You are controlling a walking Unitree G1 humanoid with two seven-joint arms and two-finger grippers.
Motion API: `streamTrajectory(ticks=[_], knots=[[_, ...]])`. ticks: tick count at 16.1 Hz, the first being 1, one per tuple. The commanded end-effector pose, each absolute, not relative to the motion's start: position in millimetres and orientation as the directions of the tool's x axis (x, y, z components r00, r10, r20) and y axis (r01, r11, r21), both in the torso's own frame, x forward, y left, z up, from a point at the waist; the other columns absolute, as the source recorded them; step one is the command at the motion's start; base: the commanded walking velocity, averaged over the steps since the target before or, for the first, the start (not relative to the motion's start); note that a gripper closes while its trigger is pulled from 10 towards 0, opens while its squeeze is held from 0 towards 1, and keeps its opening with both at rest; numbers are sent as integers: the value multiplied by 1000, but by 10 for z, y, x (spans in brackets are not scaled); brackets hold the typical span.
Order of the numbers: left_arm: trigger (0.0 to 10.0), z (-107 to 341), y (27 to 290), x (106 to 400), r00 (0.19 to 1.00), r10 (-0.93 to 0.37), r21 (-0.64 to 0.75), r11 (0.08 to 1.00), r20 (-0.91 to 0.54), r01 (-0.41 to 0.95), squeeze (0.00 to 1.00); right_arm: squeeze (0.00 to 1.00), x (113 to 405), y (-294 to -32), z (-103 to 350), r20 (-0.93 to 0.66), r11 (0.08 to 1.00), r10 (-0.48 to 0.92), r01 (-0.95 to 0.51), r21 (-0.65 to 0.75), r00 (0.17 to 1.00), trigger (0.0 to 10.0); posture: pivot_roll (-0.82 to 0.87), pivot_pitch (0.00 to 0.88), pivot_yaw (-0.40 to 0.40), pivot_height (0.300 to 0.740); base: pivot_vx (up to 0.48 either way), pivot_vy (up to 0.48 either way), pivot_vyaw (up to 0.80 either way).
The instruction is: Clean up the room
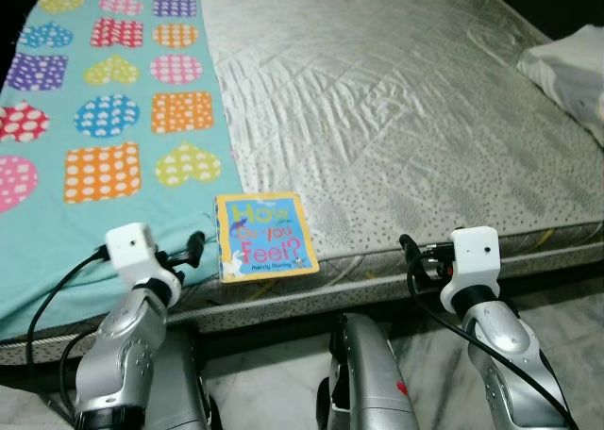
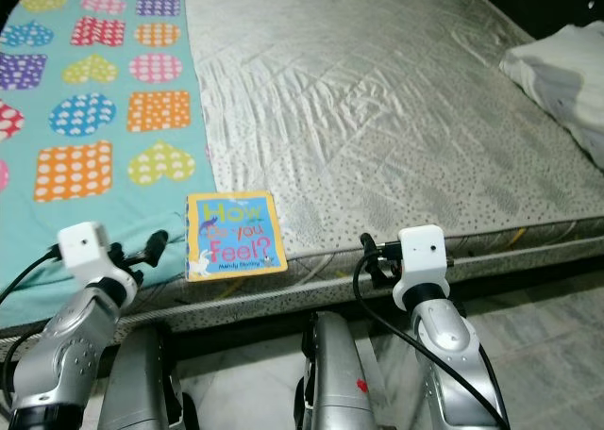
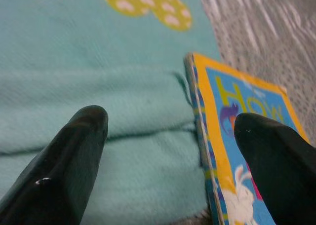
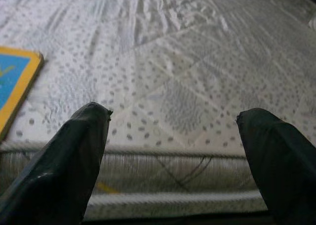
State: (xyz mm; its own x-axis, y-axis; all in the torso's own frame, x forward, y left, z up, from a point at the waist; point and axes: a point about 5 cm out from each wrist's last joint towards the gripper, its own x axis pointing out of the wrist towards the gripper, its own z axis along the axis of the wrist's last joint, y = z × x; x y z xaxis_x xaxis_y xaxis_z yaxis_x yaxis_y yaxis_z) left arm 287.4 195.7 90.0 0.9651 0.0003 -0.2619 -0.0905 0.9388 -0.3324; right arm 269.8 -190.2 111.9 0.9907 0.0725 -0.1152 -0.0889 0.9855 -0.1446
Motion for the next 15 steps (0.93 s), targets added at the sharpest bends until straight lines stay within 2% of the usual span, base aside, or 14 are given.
streamTrajectory(ticks=[1,6,12,15], knots=[[10000,851,1923,2884,956,-28,-333,940,-292,-75,0,0,2666,-1938,1183,-98,985,64,-78,-152,993,10000,-118,195,-105,516,0,0,0],[10000,806,1721,3041,942,-119,-376,926,-315,-9,0,0,2688,-1948,1239,-89,981,77,-91,-169,993,10000,-137,186,-118,516,0,0,0],[10000,627,1632,3152,914,-182,-394,919,-363,27,0,0,2682,-1953,1284,-81,977,84,-98,-191,993,10000,-159,185,-132,516,0,0,0],[10000,703,1495,3277,915,-231,-420,905,-331,76,0,0,2674,-1964,1300,-78,975,82,-96,-199,994,10000,-174,188,-133,516,0,0,0]])
